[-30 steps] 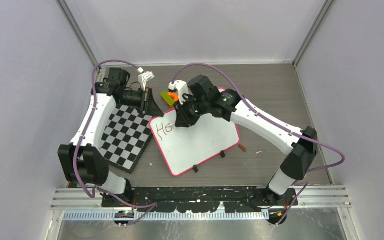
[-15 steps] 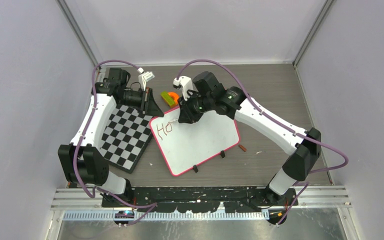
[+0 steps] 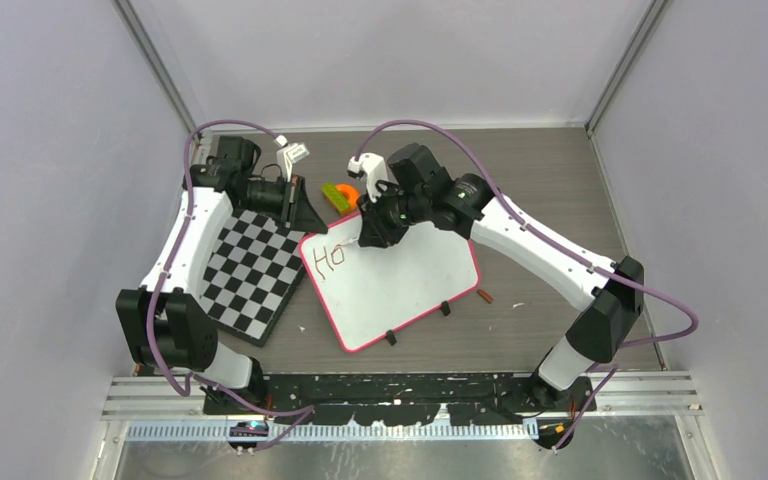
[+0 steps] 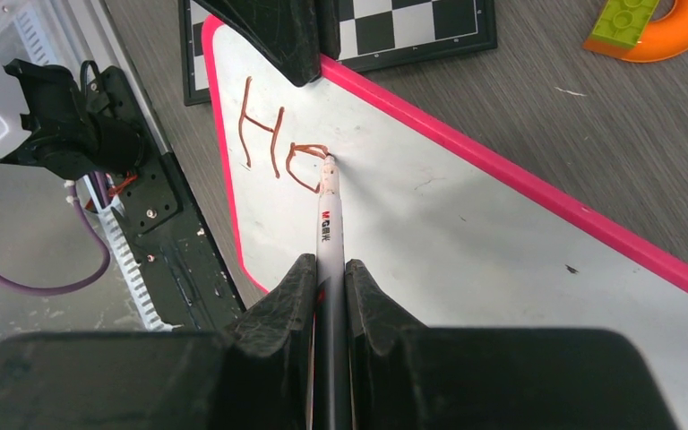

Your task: Write a sentence on the whiteboard

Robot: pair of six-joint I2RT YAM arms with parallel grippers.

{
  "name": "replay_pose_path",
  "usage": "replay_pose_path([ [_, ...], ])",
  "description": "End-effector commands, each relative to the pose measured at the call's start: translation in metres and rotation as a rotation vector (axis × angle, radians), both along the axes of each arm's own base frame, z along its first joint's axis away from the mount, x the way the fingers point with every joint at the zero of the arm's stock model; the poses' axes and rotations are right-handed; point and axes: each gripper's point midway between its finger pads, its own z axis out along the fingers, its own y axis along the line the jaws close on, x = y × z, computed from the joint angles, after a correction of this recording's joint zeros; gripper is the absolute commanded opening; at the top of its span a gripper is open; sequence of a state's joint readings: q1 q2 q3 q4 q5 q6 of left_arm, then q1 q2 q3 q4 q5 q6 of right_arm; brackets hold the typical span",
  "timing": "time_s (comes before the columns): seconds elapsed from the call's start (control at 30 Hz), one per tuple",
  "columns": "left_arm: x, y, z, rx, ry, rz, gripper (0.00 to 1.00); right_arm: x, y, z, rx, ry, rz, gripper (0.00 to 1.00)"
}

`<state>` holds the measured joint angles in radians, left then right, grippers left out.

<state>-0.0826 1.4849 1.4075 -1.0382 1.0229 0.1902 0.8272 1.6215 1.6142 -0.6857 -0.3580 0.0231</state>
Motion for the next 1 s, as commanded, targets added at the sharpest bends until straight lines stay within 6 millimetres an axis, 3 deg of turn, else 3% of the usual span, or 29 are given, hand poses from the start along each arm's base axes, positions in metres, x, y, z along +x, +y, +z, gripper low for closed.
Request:
replay_pose_path([
  [0.0,-0.005,-0.001,0.008,-0.009,-0.005,0.000,0.00,0.003,-0.010,0.027,0.046,-0.067,-0.014,0.00],
  [0.2,-0.004,-0.001,0.007,-0.010,-0.004,0.000,0.00,0.000,-0.009,0.036,0.064,-0.066,-0.004,0.00],
  [0.6,-0.004,0.000,0.006,-0.006,-0.005,0.002,0.00,0.000,-0.009,0.012,0.031,-0.029,-0.008,0.00],
  [0.97,-0.005,0.000,0.006,-0.007,-0.007,0.002,0.00,-0.025,-0.015,-0.016,0.001,0.031,0.006,0.00],
])
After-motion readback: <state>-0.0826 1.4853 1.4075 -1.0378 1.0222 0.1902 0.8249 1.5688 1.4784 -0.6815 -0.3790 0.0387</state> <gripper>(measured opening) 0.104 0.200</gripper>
